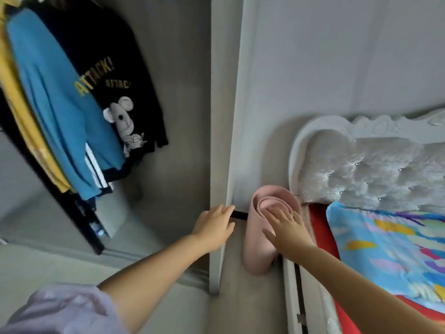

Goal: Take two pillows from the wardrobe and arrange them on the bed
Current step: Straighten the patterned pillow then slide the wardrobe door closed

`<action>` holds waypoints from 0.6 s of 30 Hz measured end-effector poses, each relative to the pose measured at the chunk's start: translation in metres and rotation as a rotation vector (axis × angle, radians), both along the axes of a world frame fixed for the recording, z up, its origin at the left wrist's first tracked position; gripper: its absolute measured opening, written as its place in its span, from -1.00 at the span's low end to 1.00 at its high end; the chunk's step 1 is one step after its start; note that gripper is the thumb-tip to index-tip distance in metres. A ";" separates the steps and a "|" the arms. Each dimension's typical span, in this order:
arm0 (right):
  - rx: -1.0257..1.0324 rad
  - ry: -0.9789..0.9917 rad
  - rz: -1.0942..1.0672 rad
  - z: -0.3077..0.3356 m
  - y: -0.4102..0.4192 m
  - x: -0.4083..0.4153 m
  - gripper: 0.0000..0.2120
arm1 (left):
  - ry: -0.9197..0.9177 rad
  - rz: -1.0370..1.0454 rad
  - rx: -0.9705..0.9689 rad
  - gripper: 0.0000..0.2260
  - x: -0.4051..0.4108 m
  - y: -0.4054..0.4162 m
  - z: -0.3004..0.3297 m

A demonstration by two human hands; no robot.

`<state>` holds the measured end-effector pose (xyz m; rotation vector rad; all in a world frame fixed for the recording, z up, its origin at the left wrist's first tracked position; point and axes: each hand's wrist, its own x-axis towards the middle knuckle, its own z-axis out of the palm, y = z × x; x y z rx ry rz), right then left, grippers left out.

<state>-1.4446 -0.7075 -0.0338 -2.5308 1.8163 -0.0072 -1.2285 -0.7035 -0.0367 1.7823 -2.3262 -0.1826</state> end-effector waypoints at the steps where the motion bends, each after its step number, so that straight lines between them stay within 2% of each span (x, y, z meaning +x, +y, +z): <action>1: 0.004 -0.023 0.037 0.000 0.004 0.016 -0.45 | -0.008 0.035 -0.009 -0.57 0.016 0.007 0.001; 12: -0.002 -0.108 0.437 0.020 -0.002 0.267 -0.46 | -0.044 0.474 -0.055 -0.57 0.248 0.046 0.018; 18: -0.013 -0.172 0.517 0.040 -0.031 0.437 -0.45 | -0.044 0.613 -0.101 -0.59 0.405 0.046 0.047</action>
